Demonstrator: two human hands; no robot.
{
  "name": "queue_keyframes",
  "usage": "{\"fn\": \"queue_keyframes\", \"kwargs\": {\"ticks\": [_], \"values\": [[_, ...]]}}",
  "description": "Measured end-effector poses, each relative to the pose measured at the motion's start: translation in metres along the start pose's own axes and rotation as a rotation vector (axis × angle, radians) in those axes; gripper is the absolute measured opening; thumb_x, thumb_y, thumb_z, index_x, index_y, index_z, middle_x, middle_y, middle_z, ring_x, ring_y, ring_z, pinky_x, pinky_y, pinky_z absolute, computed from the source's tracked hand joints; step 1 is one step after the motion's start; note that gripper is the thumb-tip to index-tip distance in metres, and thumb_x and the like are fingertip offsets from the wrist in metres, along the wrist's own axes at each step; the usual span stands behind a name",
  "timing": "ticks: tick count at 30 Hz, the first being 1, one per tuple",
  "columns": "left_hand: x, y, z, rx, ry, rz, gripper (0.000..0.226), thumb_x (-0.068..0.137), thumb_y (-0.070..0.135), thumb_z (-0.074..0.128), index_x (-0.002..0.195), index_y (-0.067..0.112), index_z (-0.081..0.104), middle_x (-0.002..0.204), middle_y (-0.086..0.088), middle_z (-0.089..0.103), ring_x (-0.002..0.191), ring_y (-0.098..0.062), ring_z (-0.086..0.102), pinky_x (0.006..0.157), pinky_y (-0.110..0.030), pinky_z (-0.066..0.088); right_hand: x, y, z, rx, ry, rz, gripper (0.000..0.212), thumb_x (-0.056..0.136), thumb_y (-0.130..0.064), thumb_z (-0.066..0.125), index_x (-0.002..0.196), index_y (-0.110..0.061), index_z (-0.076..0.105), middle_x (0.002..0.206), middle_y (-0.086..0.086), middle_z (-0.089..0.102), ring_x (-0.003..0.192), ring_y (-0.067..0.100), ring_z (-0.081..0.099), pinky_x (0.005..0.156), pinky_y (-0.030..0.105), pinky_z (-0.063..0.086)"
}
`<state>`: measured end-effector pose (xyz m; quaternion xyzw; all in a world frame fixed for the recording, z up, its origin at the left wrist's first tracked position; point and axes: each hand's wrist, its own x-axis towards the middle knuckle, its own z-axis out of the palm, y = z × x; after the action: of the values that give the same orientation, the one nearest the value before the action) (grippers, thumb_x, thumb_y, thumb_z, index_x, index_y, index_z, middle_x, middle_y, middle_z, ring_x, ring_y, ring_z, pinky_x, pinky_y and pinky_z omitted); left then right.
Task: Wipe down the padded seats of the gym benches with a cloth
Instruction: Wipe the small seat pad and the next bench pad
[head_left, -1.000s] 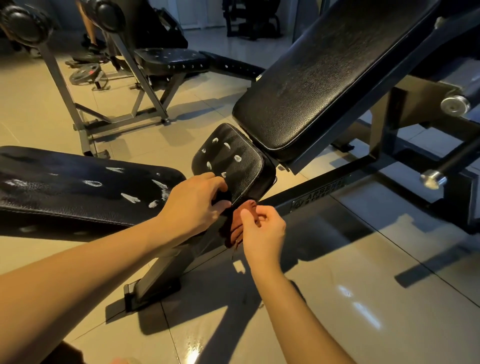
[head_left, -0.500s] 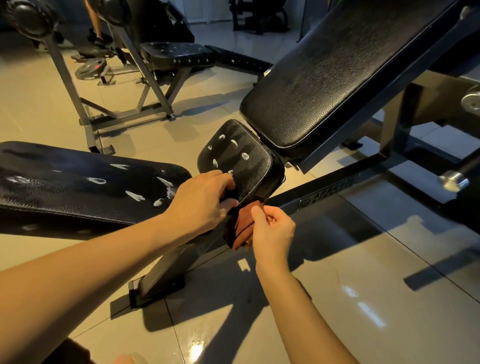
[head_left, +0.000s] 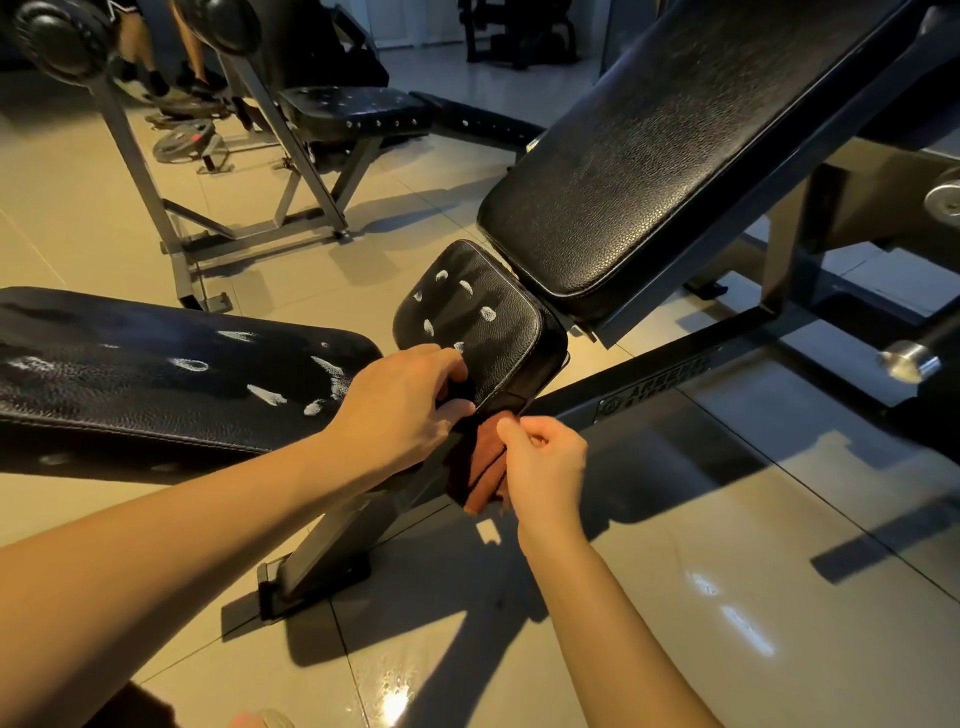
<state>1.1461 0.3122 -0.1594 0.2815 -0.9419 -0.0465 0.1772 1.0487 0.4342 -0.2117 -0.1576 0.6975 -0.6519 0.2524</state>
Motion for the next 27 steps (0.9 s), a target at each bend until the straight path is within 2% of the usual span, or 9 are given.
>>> {"fn": "queue_keyframes", "kwargs": {"ticks": [2, 5, 7, 10, 13, 17, 22, 25, 27], "values": [[-0.0008, 0.0005, -0.0003, -0.006, -0.005, -0.01, 0.026, 0.093, 0.045, 0.067, 0.11, 0.026, 0.062, 0.099, 0.009, 0.061, 0.087, -0.013, 0.059, 0.079, -0.034, 0.054, -0.0006, -0.002, -0.0025, 0.0, -0.053, 0.03, 0.017, 0.096, -0.014, 0.064, 0.081, -0.011, 0.069, 0.067, -0.002, 0.068, 0.065, 0.013, 0.067, 0.05, 0.014, 0.047], [0.0004, 0.0008, -0.0008, -0.015, -0.011, -0.003, 0.026, 0.093, 0.045, 0.067, 0.111, 0.026, 0.064, 0.098, 0.009, 0.061, 0.086, -0.011, 0.058, 0.079, -0.033, 0.054, 0.0037, -0.0061, -0.0034, -0.015, 0.03, -0.055, 0.008, 0.096, -0.018, 0.066, 0.093, -0.015, 0.072, 0.082, -0.003, 0.07, 0.076, 0.008, 0.067, 0.056, 0.009, 0.047], [0.0002, 0.0005, -0.0012, -0.01, -0.006, -0.001, 0.026, 0.093, 0.044, 0.068, 0.11, 0.026, 0.064, 0.098, 0.009, 0.062, 0.086, -0.011, 0.058, 0.079, -0.034, 0.055, 0.0019, -0.0037, -0.0014, -0.044, 0.02, -0.057, 0.009, 0.097, -0.019, 0.065, 0.093, -0.014, 0.072, 0.081, -0.003, 0.07, 0.075, 0.006, 0.067, 0.057, 0.008, 0.048], [-0.0009, 0.001, -0.0011, -0.019, -0.008, -0.013, 0.025, 0.093, 0.044, 0.067, 0.111, 0.026, 0.064, 0.098, 0.01, 0.061, 0.086, -0.012, 0.058, 0.079, -0.035, 0.055, 0.002, -0.003, -0.0033, -0.081, -0.026, -0.009, 0.012, 0.096, -0.018, 0.066, 0.085, -0.017, 0.071, 0.078, -0.002, 0.07, 0.071, 0.007, 0.067, 0.06, 0.014, 0.054], [0.0007, 0.0003, -0.001, -0.017, -0.011, -0.014, 0.025, 0.093, 0.045, 0.067, 0.11, 0.027, 0.063, 0.095, 0.012, 0.058, 0.085, -0.01, 0.056, 0.078, -0.031, 0.053, 0.0075, -0.0082, -0.0049, -0.054, 0.014, -0.049, 0.007, 0.097, -0.019, 0.065, 0.093, -0.016, 0.071, 0.087, -0.002, 0.069, 0.077, 0.007, 0.066, 0.055, 0.009, 0.049], [-0.0013, 0.0007, -0.0001, -0.024, -0.004, -0.022, 0.025, 0.094, 0.044, 0.066, 0.111, 0.026, 0.063, 0.097, 0.011, 0.06, 0.086, -0.01, 0.056, 0.078, -0.029, 0.052, 0.0042, -0.0037, -0.0049, -0.107, -0.068, 0.015, 0.01, 0.097, -0.017, 0.065, 0.093, -0.012, 0.073, 0.082, 0.0, 0.07, 0.078, 0.011, 0.067, 0.055, 0.01, 0.046], [0.0001, 0.0008, -0.001, -0.016, -0.005, -0.017, 0.027, 0.093, 0.044, 0.068, 0.112, 0.026, 0.063, 0.097, 0.01, 0.061, 0.087, -0.012, 0.059, 0.078, -0.03, 0.053, 0.0047, -0.0059, -0.0011, -0.073, -0.008, -0.04, 0.007, 0.097, -0.018, 0.064, 0.093, -0.016, 0.07, 0.084, -0.005, 0.068, 0.078, 0.008, 0.065, 0.055, 0.009, 0.046], [-0.0017, 0.001, -0.0005, -0.015, 0.005, -0.026, 0.028, 0.093, 0.044, 0.067, 0.114, 0.025, 0.064, 0.101, 0.008, 0.064, 0.088, -0.011, 0.058, 0.08, -0.03, 0.053, 0.0046, -0.0032, -0.0035, -0.112, -0.042, -0.004, 0.01, 0.096, -0.018, 0.066, 0.088, -0.016, 0.072, 0.082, 0.0, 0.071, 0.08, 0.014, 0.068, 0.062, 0.017, 0.049], [-0.0005, 0.0014, -0.0006, -0.021, -0.004, -0.034, 0.029, 0.093, 0.044, 0.067, 0.115, 0.025, 0.064, 0.1, 0.01, 0.062, 0.086, -0.008, 0.054, 0.079, -0.027, 0.051, 0.0052, -0.0053, -0.0035, -0.073, 0.007, -0.045, 0.007, 0.096, -0.021, 0.066, 0.094, -0.017, 0.071, 0.087, -0.003, 0.07, 0.082, 0.011, 0.067, 0.061, 0.012, 0.048]]}}
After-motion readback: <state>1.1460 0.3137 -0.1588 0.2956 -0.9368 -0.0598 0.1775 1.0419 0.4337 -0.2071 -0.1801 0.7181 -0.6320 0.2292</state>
